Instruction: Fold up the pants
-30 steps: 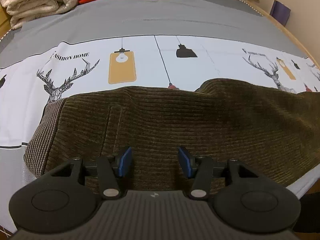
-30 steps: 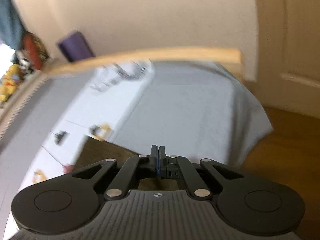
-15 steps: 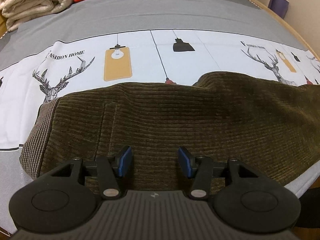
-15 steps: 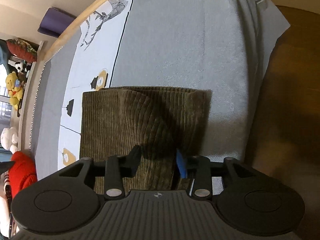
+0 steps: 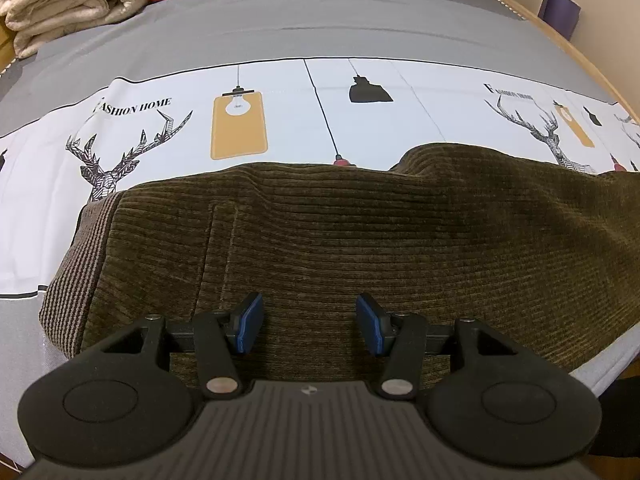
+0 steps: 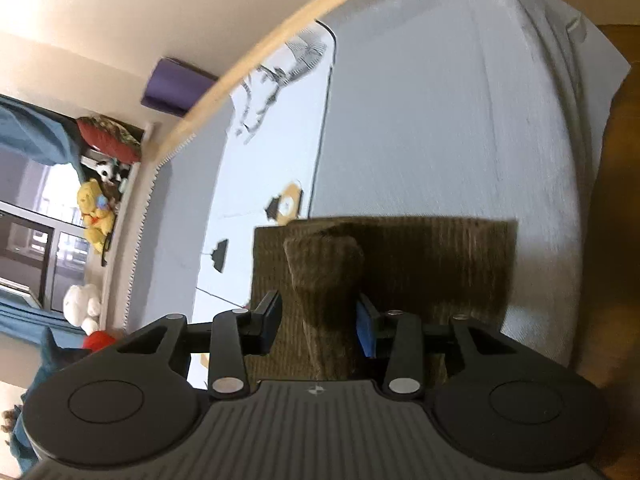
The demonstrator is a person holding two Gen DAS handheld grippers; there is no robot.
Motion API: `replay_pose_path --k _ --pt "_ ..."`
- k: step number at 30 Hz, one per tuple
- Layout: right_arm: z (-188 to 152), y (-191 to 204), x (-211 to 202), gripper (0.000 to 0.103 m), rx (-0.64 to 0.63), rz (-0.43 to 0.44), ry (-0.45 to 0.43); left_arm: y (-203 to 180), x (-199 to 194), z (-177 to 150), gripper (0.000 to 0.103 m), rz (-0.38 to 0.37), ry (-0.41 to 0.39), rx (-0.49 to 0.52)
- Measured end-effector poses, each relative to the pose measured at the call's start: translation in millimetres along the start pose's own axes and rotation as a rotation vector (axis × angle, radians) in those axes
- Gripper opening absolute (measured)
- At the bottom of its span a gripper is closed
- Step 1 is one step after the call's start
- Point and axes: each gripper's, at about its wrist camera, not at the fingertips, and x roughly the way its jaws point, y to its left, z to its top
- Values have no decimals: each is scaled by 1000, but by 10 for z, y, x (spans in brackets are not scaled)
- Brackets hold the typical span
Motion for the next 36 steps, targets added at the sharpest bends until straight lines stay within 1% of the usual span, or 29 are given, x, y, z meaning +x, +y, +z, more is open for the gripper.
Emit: replay_pose_path --k 1,3,4,7,9,10,11,13,14,16,17,18,19,21,22,23,24,25,28,31,33,36 --pt "11 5 -2 27 -15 -9 3 -3 2 4 57 -1 0 1" --pt "12 16 -11 9 -46 -39 -4 -16 4 6 57 -2 0 4" --pt "17 24 -45 8 -62 -50 -16 -23 3 6 57 -4 -1 6" --pt "8 89 -211 6 -131 -122 -116 -36 -2 6 57 -10 -4 12" --pt "-9 116 -341 6 -141 -163 -180 -20 2 5 57 -12 -2 11" --pt "-30 122 -387 6 -163 -212 -203 -12 7 2 57 -12 0 11" --pt "-36 107 -396 6 -174 -285 -213 -5 12 -2 57 -11 4 12" --pt "-22 7 -316 6 -153 -427 -175 4 26 -14 57 -1 15 16" --pt "-16 -67 -270 6 -118 -475 -149 10 33 -22 57 4 20 18" --pt "23 -167 -214 10 -51 -484 -109 35 49 -40 57 15 32 17" --pt "22 -134 -196 13 -58 -489 -108 49 52 -48 57 20 37 15" --pt "30 -79 -204 16 -90 -505 -126 67 63 -52 57 31 44 13" --pt "17 -17 -235 20 -126 -522 -153 83 70 -58 57 42 51 12" --pt "-37 149 -304 27 -210 -567 -253 121 94 -81 57 64 72 12" --pt "-64 223 -340 31 -244 -573 -294 144 118 -107 57 84 92 20" --pt "-93 316 -362 33 -282 -556 -331 161 144 -137 57 114 112 35" --pt "-109 380 -360 34 -310 -525 -342 190 177 -171 59 148 136 49" --pt "-140 443 -358 34 -341 -489 -339 234 185 -193 63 148 149 45" --pt "-259 676 -225 35 -437 -369 -277 379 162 -215 65 110 169 10" --pt "-473 926 -42 40 -525 -247 -170 434 124 -244 64 93 164 9" --pt "-680 1110 122 42 -600 -176 -63 421 96 -243 64 94 148 18" --pt "-988 1342 352 43 -659 -103 70 404 -11 -181 64 89 72 12"
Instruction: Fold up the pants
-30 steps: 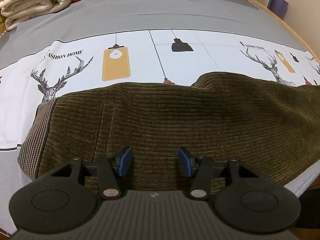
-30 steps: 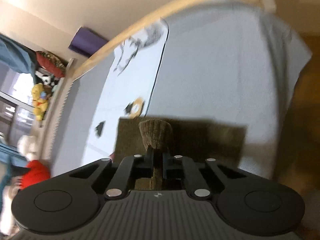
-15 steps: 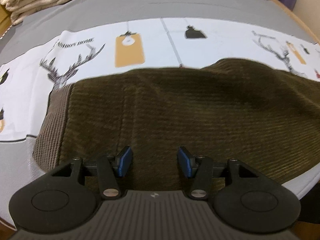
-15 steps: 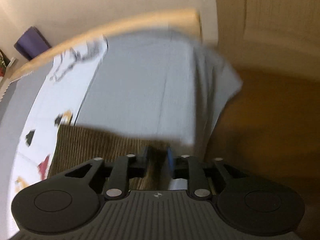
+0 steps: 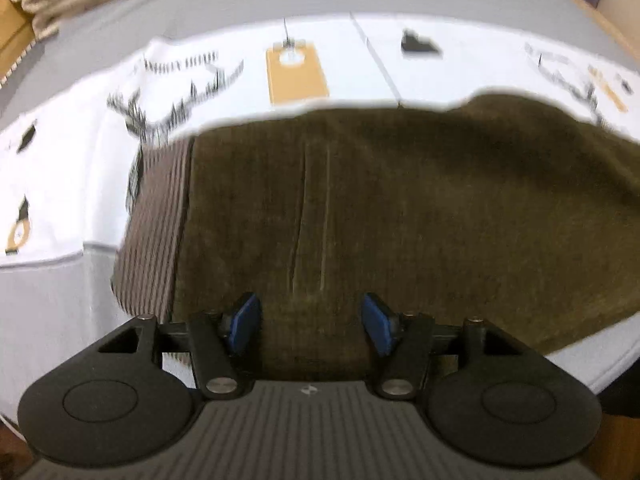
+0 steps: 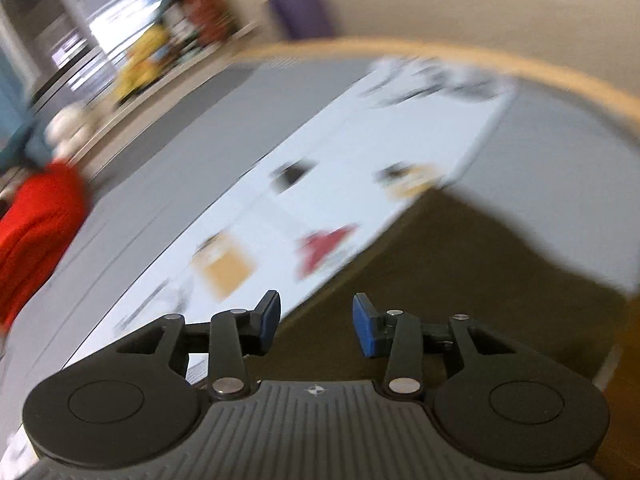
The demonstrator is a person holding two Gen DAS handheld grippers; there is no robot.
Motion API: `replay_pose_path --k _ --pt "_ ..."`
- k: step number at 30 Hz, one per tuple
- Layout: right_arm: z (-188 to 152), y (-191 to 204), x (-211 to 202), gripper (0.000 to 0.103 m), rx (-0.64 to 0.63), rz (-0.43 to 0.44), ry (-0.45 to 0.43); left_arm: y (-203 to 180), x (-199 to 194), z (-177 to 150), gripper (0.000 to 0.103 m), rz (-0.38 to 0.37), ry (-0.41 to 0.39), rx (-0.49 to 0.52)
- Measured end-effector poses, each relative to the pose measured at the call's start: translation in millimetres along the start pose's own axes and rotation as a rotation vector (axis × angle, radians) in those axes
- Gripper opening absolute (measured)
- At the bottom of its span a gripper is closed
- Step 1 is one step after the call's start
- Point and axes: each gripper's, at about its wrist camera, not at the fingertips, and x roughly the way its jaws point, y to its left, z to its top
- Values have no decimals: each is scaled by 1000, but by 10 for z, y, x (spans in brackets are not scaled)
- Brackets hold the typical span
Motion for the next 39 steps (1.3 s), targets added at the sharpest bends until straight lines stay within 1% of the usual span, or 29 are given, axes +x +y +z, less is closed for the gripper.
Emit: replay_pose_path --k 2,4,5,6,8,9,12,16,18,22,24,26,27,28,29,30,31,32,34,36,38,39 --pt "-88 284 153 43 -47 47 94 43 -64 60 64 -23 -44 -41" --pt "-225 490 330 43 -79 38 200 75 -93 116 64 -32 -68 -76" --pt "-343 594 444 43 -93 1 262 78 -100 139 64 -30 -75 -85" --pt "-418 648 531 43 -96 -36 296 70 -105 159 64 -30 -82 -88" --pt "-531 737 694 42 -98 -94 338 38 -107 208 64 -35 -91 -89" --pt "-557 770 766 42 -106 -128 341 21 -104 221 64 -37 -94 -86" --pt "-624 847 881 41 -143 -214 310 -27 -81 258 64 -34 -96 -71" --pt "-589 906 1003 41 -170 -276 248 -65 -35 320 64 -26 -99 -75" --pt "-597 932 1051 41 -175 -298 231 -54 -21 354 64 -13 -107 -84" --pt "-586 967 1142 41 -175 -321 204 7 78 449 64 4 -89 -126" --pt "-560 954 1170 41 -168 -315 194 53 142 496 64 6 -71 -153" --pt "-510 910 1178 41 -156 -290 191 92 187 535 63 15 -62 -184" --pt "-481 876 1171 41 -141 -273 193 118 208 551 61 24 -60 -199" --pt "-450 836 1162 41 -124 -252 196 147 233 568 52 38 -57 -215" --pt "-410 788 1141 41 -111 -223 204 179 273 583 39 57 -49 -223" --pt "-377 753 1108 40 -100 -201 208 203 328 584 31 84 -31 -219" --pt "-335 711 1045 40 -82 -176 204 242 417 581 9 126 1 -220" --pt "-303 683 977 40 -74 -162 192 287 465 572 2 148 17 -235" --pt "-208 590 736 41 -71 -128 133 385 540 565 3 123 34 -282" --pt "-107 440 487 42 -57 -82 82 387 540 559 2 128 33 -282" --pt "-13 227 235 43 -40 -60 33 350 473 551 3 139 21 -294" --pt "26 80 107 43 -21 -57 8 332 424 546 6 132 10 -306"
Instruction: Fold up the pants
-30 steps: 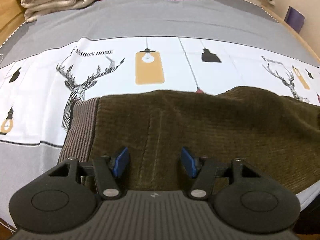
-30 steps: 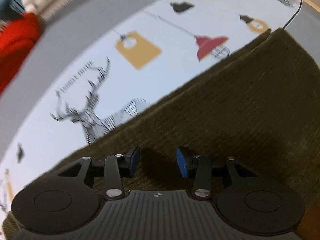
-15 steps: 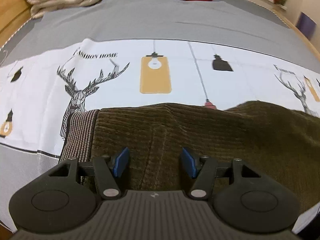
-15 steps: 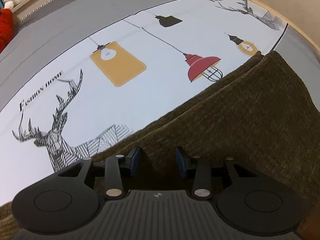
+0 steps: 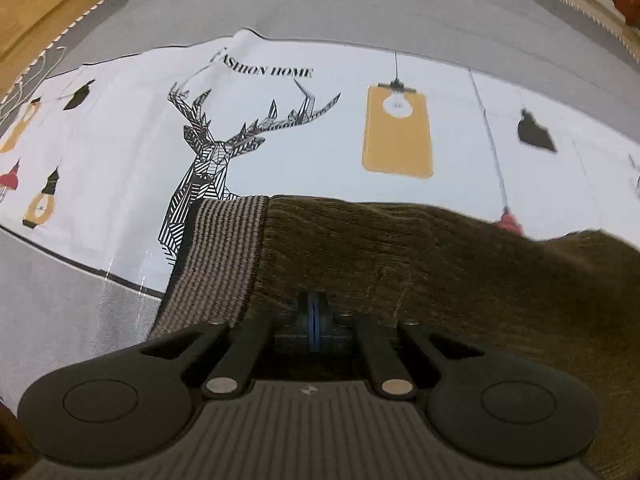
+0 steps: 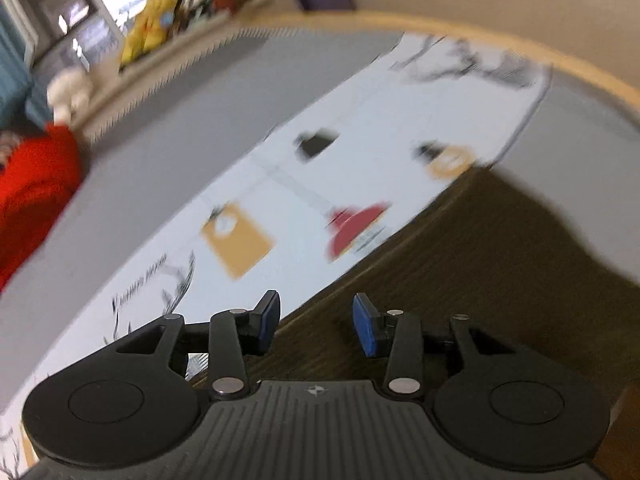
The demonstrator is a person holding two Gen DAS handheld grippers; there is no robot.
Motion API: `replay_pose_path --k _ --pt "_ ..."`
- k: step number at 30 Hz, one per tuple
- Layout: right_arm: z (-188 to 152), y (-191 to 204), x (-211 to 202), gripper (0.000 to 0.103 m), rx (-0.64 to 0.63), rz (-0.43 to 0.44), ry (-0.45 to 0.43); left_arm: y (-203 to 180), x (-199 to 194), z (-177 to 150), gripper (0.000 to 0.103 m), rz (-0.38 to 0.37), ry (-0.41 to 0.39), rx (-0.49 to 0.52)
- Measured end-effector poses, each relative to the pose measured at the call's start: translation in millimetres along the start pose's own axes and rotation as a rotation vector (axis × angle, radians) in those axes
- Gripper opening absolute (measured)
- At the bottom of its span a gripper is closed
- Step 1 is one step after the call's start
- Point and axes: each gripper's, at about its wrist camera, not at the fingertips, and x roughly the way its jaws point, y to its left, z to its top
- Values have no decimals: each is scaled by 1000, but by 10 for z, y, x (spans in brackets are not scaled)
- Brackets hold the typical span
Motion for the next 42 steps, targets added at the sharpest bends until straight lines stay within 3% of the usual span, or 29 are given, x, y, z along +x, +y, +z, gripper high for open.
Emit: replay_pose_path --k 2,3,6,10,14,18,21,30,33,35,38,42 --pt "53 -357 -203 45 65 5 -39 -32 -131 -31 28 -32 -25 -21" --pt "71 -578 -304 46 104 -4 -61 -69 -208 -53 31 -49 -43 -21" --pt "72 -1185 -507 47 202 -70 -97 -265 -404 -120 33 -99 -91 22" --pt "-2 -1810 -578 47 356 -93 -65 -587 -559 -247 36 -139 -138 114" --pt "-125 -2120 -516 47 480 -117 -20 -870 -614 -327 40 -138 -183 204" --pt "-261 -2292 -397 48 599 -157 43 -950 -589 -347 40 -148 -183 220" --pt "-295 -2319 -269 48 636 -153 77 -931 -572 -337 40 -152 -181 216" --pt "-248 -2244 -42 49 611 -171 69 -827 -543 -290 41 -168 -171 192" --pt "-233 -2183 -28 18 595 -170 54 -801 -549 -281 41 -173 -171 187" --pt "-208 -2116 -86 17 594 -170 24 -781 -555 -276 42 -177 -171 183" --pt "-127 -1867 -282 16 563 -150 -52 -718 -588 -256 41 -187 -175 162" --pt "-10 -861 -785 15 264 -61 -197 -614 -643 -233 42 -198 -182 128"
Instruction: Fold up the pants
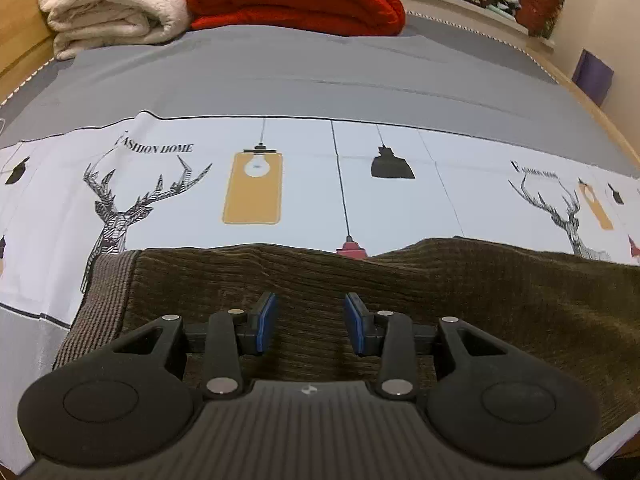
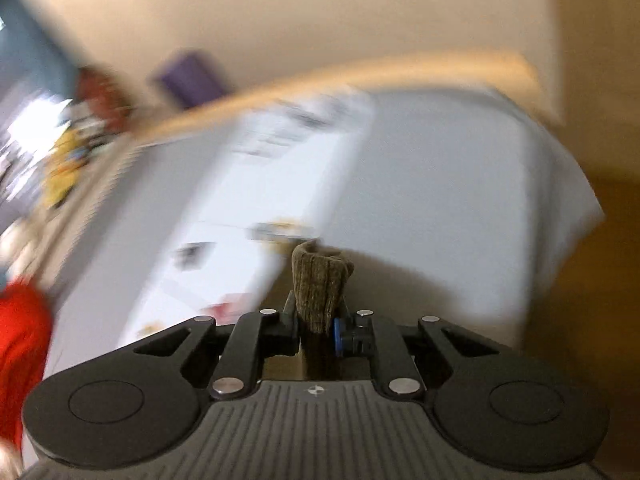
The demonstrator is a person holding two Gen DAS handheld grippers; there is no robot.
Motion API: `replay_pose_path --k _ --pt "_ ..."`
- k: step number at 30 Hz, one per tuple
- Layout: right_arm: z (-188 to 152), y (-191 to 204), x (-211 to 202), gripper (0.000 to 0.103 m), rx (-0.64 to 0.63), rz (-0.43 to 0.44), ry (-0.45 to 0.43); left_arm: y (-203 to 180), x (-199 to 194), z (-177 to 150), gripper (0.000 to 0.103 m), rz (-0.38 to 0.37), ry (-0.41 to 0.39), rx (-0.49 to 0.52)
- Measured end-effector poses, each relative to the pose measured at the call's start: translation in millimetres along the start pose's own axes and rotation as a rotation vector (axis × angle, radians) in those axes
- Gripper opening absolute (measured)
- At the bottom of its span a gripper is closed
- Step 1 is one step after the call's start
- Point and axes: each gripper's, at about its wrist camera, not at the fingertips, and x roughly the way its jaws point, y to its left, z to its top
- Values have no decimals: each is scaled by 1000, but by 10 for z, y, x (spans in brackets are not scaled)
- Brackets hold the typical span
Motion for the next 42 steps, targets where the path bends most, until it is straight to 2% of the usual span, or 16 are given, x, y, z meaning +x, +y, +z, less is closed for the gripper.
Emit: replay_pose_path --k 2,4,7,10,12,14,16,20,21,22,25,33,35,36,37,42 --pt "-215 576 -339 15 -190 96 -63 33 -28 -13 42 -3 -2 -4" --pt "-702 1210 -721 15 -453 217 -129 65 -53 -42 42 -1 -3 2" --pt "-1561 1832 -1010 16 -767 359 -117 144 -67 -95 42 7 5 5" --pt "-2564 2222 -1003 20 -1062 454 33 220 -64 -127 44 8 21 5" --pt "-3260 2346 -859 26 -1282 491 229 246 -54 -143 48 -6 35 11" --pt "-3723 2325 -789 26 -1424 514 362 255 -48 -154 51 -23 45 13" --pt "-4004 2255 -841 26 -1539 530 410 256 -40 -162 53 -39 55 9" --pt "-3869 2221 -1131 37 -1538 663 361 207 -36 -132 54 -65 50 6" --pt "-3773 2220 -1165 46 -1500 677 334 189 -35 -119 54 -70 48 7" --pt "-3696 2237 -1148 53 -1463 668 312 170 -32 -106 54 -74 46 7" --pt "-3580 2213 -988 54 -1401 575 291 105 -9 -90 55 -78 49 16" --pt "-4075 2242 -597 54 -1565 502 318 51 36 -97 56 -74 61 31" --pt "-4055 2249 -545 51 -1567 497 324 67 42 -93 56 -74 63 26" --pt "-4047 2274 -509 37 -1556 503 339 71 43 -93 56 -75 63 25" --pt "-4002 2273 -516 13 -1541 519 360 70 46 -92 56 -75 64 25" --pt "-3721 2211 -907 11 -1507 663 238 23 54 -84 57 -86 64 36"
